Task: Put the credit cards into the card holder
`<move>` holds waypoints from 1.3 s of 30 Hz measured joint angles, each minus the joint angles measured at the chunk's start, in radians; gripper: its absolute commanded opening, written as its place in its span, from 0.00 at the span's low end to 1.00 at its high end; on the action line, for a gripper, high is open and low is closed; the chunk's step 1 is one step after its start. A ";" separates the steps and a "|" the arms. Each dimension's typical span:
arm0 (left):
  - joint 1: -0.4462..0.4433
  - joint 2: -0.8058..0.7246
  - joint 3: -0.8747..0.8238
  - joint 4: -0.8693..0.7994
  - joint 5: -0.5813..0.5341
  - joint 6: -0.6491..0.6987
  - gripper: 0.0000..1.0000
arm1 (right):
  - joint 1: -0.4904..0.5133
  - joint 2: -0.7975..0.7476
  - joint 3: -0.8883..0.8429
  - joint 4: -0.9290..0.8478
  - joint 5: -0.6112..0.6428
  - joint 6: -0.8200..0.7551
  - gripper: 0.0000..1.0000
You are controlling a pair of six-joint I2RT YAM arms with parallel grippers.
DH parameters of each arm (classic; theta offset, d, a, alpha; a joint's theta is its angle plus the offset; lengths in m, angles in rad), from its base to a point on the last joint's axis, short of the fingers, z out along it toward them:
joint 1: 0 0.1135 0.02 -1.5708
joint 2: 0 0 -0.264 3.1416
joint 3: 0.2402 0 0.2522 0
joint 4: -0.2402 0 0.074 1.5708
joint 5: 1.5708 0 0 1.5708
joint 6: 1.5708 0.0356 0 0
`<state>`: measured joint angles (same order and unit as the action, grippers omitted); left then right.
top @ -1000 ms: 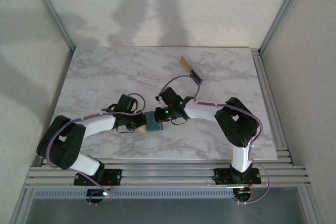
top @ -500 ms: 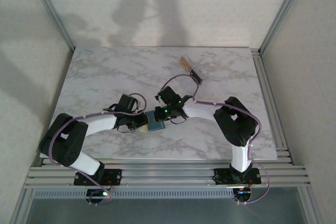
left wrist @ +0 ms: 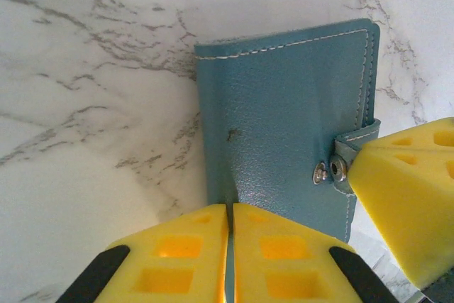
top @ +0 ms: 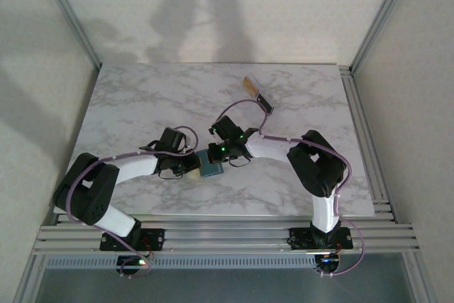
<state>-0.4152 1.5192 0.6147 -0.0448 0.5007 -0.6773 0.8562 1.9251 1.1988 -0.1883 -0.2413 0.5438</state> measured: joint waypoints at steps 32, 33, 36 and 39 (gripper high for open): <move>0.000 0.010 0.017 -0.026 -0.003 -0.001 0.09 | 0.038 0.042 0.081 -0.081 0.065 -0.067 0.00; 0.000 0.011 0.017 -0.026 -0.003 -0.001 0.09 | 0.038 0.040 0.077 -0.077 0.063 -0.069 0.00; 0.000 0.015 0.019 -0.027 -0.002 -0.001 0.09 | 0.038 0.032 0.067 -0.069 0.061 -0.073 0.00; 0.000 0.015 0.019 -0.027 -0.002 -0.001 0.09 | 0.038 0.027 0.061 -0.066 0.056 -0.073 0.00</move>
<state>-0.4149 1.5345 0.6338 -0.0715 0.4984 -0.6781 0.8940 1.9522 1.2594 -0.2546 -0.1856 0.4706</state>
